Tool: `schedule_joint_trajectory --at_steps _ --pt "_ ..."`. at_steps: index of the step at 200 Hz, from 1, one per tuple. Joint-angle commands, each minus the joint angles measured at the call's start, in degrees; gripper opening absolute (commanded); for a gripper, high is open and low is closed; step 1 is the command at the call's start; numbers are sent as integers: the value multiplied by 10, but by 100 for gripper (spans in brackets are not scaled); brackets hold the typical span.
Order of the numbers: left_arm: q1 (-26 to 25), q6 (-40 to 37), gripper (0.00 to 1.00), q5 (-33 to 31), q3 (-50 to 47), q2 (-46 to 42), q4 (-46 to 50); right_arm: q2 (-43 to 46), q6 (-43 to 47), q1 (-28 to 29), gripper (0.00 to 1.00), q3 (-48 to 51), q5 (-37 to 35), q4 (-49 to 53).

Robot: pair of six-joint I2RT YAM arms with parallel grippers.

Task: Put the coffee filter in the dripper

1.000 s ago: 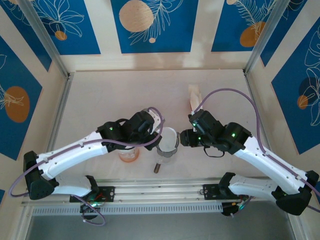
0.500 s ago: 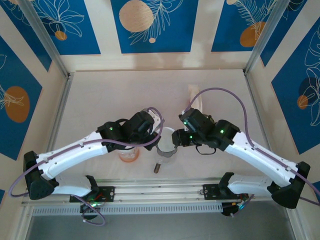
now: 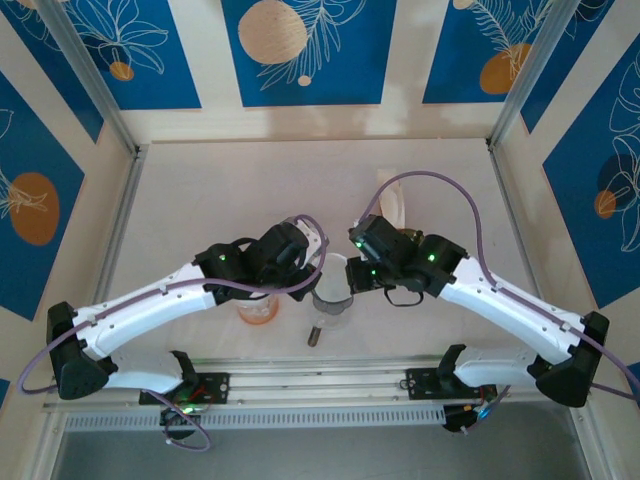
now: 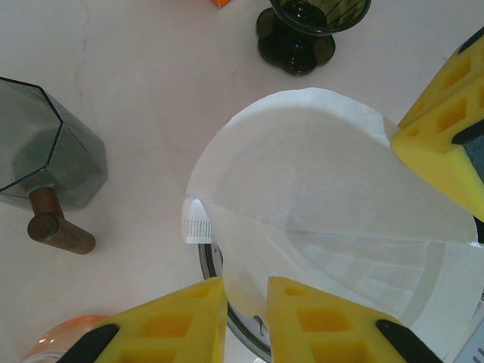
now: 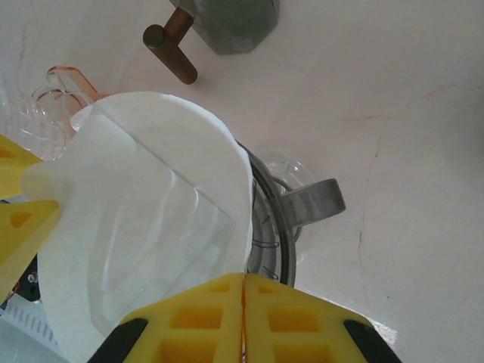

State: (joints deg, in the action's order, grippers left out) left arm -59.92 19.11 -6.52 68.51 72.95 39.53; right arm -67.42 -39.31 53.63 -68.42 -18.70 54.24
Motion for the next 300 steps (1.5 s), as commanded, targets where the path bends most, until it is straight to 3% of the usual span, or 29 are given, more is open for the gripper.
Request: schedule_joint_trajectory --at_steps 1,20,43,67,122,164,205,300 --pt "-3 -3 22 -11 -8 1 -2 -17 1 14 9 -24 -33 30" --pt "-3 -2 22 -9 -9 1 -3 -22 -3 24 20 -33 -56 41" --pt "-3 -2 23 -8 -9 0 -3 -13 -6 30 48 -34 -76 40" --pt "-3 -2 24 -8 -9 -2 -4 -17 -4 26 60 -33 -71 35" --pt "-2 -2 25 -10 -13 -2 -5 -47 0 -5 64 -4 -25 6" --pt "-2 -3 25 -13 -14 -4 -2 -54 -5 -18 64 9 -39 18" --pt "-2 -1 25 -11 -17 -3 -4 -59 9 -16 65 22 -3 -15" --pt "-1 0 25 -6 -23 -6 -7 -113 8 -11 65 41 5 -31"
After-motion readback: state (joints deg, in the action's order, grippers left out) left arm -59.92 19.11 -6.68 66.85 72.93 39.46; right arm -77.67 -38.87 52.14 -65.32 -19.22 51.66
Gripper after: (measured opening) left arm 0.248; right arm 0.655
